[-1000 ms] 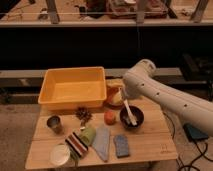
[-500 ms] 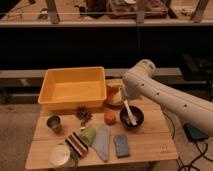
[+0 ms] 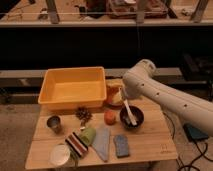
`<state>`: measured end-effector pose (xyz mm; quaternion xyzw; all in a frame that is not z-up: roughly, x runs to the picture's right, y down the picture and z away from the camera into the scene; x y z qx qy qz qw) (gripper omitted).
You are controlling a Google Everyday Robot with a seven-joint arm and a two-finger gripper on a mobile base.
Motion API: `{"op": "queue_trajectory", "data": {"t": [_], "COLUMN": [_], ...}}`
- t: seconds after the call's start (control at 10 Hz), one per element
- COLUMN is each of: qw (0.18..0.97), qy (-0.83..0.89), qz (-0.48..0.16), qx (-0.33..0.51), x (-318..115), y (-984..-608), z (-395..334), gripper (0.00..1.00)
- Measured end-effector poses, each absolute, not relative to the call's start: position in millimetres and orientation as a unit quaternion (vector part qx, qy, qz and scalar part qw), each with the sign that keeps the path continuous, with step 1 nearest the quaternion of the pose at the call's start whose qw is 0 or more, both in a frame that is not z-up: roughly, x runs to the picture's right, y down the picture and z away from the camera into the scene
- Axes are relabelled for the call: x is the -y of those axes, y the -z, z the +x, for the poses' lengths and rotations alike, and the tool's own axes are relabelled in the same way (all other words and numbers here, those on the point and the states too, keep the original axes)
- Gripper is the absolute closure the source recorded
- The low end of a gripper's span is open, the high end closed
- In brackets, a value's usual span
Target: Place grapes in tray
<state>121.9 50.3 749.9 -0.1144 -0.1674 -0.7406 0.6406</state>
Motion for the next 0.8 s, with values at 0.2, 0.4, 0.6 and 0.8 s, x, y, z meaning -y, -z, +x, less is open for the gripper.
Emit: {"op": "queue_trajectory", "data": {"t": [0.2, 0.4, 0.6, 0.8], "qw": [0.627, 0.601, 0.576, 0.546], "qy": [0.752, 0.771, 0.788, 0.805], "qz": [-0.097, -0.074, -0.052, -0.023], "qx": [0.179, 0.196, 0.211, 0.231], "x": [-52, -58, -67, -81], "y": [-743, -733, -724, -715], "z": [115, 86, 45, -9], "gripper": [0.20, 0.20, 0.20, 0.20]}}
